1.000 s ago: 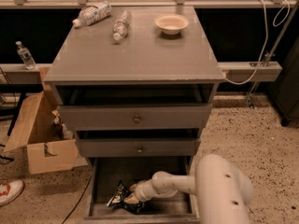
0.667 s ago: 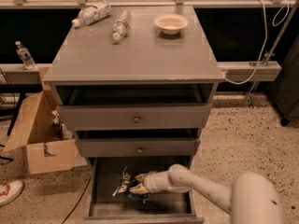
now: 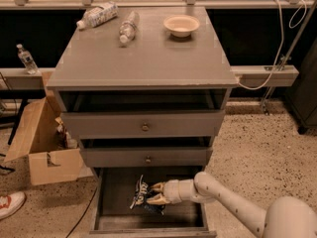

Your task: Pick blue chip bag from bottom drawer and place on counter

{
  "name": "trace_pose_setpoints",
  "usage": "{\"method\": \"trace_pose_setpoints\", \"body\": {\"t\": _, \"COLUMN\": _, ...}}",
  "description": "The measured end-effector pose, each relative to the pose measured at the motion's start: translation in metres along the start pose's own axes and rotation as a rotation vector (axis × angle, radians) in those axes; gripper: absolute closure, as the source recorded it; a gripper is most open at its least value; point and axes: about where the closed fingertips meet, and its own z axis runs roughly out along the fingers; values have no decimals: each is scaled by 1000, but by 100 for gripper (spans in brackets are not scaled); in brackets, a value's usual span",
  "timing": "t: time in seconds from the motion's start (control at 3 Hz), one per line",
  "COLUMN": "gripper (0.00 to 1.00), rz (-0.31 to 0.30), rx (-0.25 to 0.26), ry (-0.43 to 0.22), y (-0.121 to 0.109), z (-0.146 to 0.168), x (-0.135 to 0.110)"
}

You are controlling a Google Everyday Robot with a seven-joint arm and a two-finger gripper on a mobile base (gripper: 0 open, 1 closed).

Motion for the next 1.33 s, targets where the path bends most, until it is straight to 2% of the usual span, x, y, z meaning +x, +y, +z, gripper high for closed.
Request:
{"method": "trace_pose_setpoints", "body": {"t": 0.33, "gripper": 100, "rz": -2, "rx": -1, "ry": 1, "y": 1, "z": -1, "x": -2}}
{"method": "trace_pose_setpoints", "body": {"t": 0.67, "gripper": 100, "rz": -56, "rx": -5, "ry": 20, "y": 15, "z": -22, "x": -45}}
{"method": "trace_pose_setpoints", "body": {"t": 1.0, "gripper": 100, "rz": -129, "rx": 71, "ry": 107, "y": 10, "z": -61, "x": -104}}
{"method": "trace_pose_setpoints", "body": {"t": 1.33, "gripper": 100, "rz": -209, "rx": 73, "ry": 158, "y": 20, "z": -85, "x": -172}}
